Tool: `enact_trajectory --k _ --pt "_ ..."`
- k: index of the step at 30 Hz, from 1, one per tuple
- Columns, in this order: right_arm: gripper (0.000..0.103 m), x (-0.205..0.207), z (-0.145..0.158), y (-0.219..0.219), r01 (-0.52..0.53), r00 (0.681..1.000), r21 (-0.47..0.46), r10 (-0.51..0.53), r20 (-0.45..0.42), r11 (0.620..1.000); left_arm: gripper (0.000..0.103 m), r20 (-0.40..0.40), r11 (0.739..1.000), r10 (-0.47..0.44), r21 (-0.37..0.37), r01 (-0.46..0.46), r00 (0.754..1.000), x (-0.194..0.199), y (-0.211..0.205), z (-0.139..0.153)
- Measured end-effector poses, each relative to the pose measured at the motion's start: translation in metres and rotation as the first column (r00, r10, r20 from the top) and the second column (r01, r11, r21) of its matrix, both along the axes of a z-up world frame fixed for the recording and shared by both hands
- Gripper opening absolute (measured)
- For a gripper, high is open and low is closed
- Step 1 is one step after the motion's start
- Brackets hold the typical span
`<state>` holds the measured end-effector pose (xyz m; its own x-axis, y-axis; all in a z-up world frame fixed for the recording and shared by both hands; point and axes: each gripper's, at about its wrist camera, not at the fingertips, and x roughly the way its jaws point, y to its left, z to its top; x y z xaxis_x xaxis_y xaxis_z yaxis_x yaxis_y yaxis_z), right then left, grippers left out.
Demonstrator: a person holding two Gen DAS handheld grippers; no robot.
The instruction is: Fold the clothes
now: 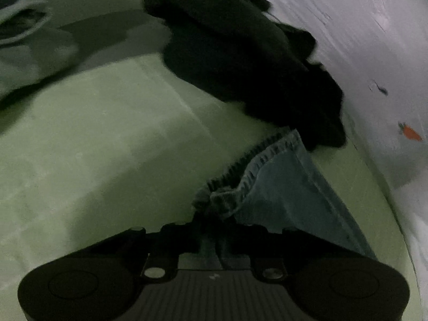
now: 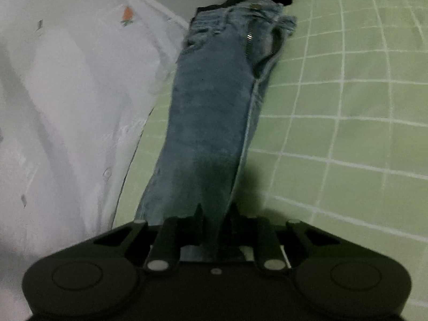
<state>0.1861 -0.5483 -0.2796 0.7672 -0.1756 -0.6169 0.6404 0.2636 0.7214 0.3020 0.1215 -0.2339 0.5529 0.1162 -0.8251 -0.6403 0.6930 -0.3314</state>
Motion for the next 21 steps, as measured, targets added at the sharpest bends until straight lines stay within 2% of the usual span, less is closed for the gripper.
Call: enact_trajectory --k 2,5,7,9,10,12,13,17,21 --pt "0.017 -0.012 0.005 0.007 -0.036 0.999 -0.004 0.036 -0.006 0.999 0.014 -0.005 0.999 0.050 0.007 -0.049 0.999 -0.014 0.015 0.000" --pt "0.018 -0.022 -0.003 0.025 -0.108 0.991 -0.004 0.107 -0.085 0.994 0.015 -0.018 0.994 0.112 0.019 -0.112 0.994 -0.034 0.036 -0.004" --pt "0.019 -0.026 -0.007 0.028 -0.126 0.989 0.012 0.127 -0.081 0.992 0.017 -0.023 0.992 0.123 0.006 -0.123 0.992 -0.045 0.046 -0.008" --pt "0.028 -0.026 -0.005 0.022 -0.110 0.991 0.022 0.112 -0.079 0.994 0.020 -0.031 0.994 0.109 0.019 -0.108 0.994 -0.046 0.044 -0.009" --pt "0.039 -0.027 -0.002 0.016 -0.089 0.992 -0.002 0.088 -0.085 0.996 0.023 -0.045 0.994 0.099 0.041 -0.098 0.994 -0.044 0.042 -0.009" --pt "0.053 -0.028 0.004 0.003 -0.044 0.995 -0.054 0.039 -0.096 0.998 0.026 -0.073 0.994 0.081 0.084 -0.075 0.994 -0.040 0.036 -0.009" --pt "0.057 -0.029 0.006 -0.007 -0.021 0.995 -0.072 0.014 -0.098 0.997 0.027 -0.077 0.993 0.086 0.081 -0.080 0.993 -0.039 0.036 -0.009" --pt "0.063 -0.032 0.006 -0.052 0.087 0.991 -0.102 -0.096 -0.093 0.991 0.028 -0.084 0.993 0.098 0.071 -0.092 0.992 -0.038 0.034 -0.009" --pt "0.074 -0.027 -0.003 -0.094 0.168 0.981 -0.136 -0.179 -0.080 0.976 0.028 -0.081 0.994 0.099 0.058 -0.094 0.992 -0.039 0.036 -0.010"
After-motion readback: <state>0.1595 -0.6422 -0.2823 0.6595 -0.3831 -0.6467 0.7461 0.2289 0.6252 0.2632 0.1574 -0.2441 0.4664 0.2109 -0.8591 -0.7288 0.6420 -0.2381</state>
